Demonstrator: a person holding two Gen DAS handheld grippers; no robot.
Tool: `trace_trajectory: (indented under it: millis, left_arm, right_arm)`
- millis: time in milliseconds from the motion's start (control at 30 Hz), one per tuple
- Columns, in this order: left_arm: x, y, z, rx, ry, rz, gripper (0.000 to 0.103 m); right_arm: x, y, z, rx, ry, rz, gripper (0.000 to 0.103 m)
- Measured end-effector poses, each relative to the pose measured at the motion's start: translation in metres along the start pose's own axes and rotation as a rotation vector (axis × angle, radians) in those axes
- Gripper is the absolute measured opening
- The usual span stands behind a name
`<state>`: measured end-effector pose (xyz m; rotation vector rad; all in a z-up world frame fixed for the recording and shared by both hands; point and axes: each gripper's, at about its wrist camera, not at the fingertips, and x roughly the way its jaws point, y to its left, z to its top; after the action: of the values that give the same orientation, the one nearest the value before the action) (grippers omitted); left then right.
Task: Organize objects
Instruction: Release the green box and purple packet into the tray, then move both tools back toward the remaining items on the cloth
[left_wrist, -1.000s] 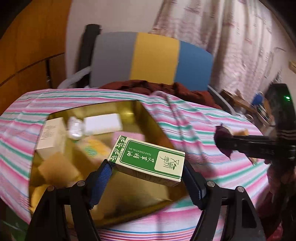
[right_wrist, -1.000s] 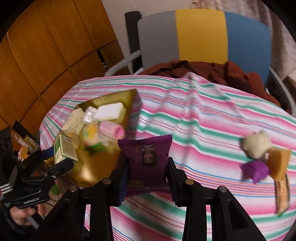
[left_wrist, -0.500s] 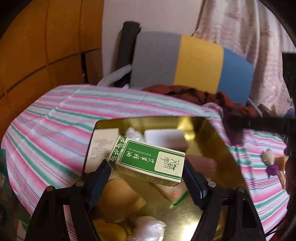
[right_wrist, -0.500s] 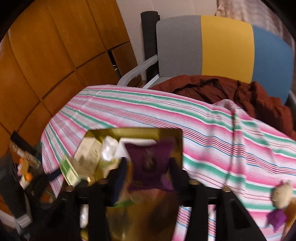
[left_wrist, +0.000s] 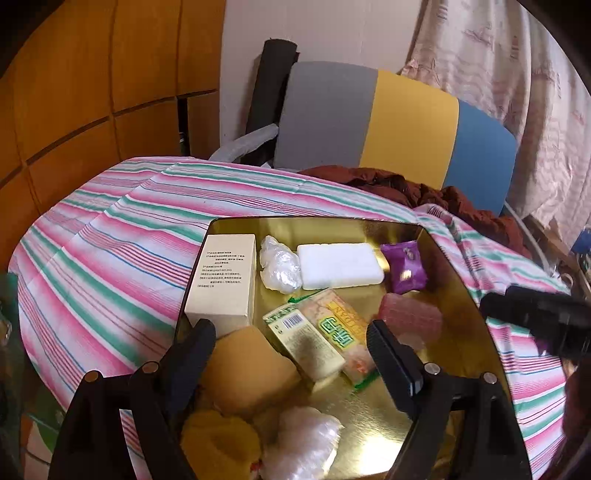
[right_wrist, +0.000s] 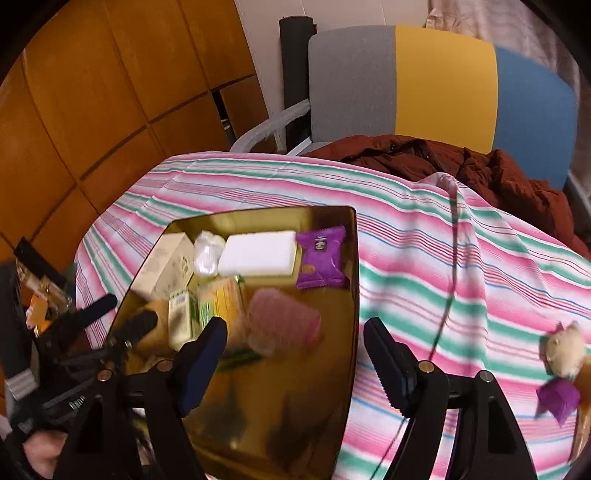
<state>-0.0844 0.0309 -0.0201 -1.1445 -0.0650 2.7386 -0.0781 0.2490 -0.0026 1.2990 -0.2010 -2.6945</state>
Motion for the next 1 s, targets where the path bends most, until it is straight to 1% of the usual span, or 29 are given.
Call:
trace_trajectory:
  millis: [133, 333, 400, 567, 800, 1000]
  left_arm:
    - [-0.014, -0.008, -0.004, 0.004, -0.011, -0.004, 0.085]
    - [-0.031, -0.025, -0.013, 0.06, -0.029, -0.01, 0.085]
    - [-0.036, -0.03, -0.016, 0.073, -0.041, -0.02, 0.085]
    - [-0.045, -0.04, -0.02, 0.084, -0.071, -0.052, 0.085]
    - [-0.049, -0.054, -0.021, 0.104, -0.079, -0.091, 0.085]
    - [-0.049, -0.065, -0.02, 0.12, -0.077, -0.108, 0.085]
  right_arm:
    - [-0.014, 0.004, -0.015, -0.023, -0.027, -0.018, 0.082]
    - [-0.03, 0.008, -0.031, -0.056, -0.057, -0.067, 0.09]
    - [-0.035, 0.007, -0.035, -0.065, -0.065, -0.085, 0.094]
    - [-0.05, -0.005, -0.04, -0.081, -0.077, -0.132, 0.096]
    - [-0.073, -0.046, -0.042, -0.075, -0.09, -0.229, 0.096]
    - [-0.096, -0.098, -0.042, -0.052, -0.111, -0.344, 0.096]
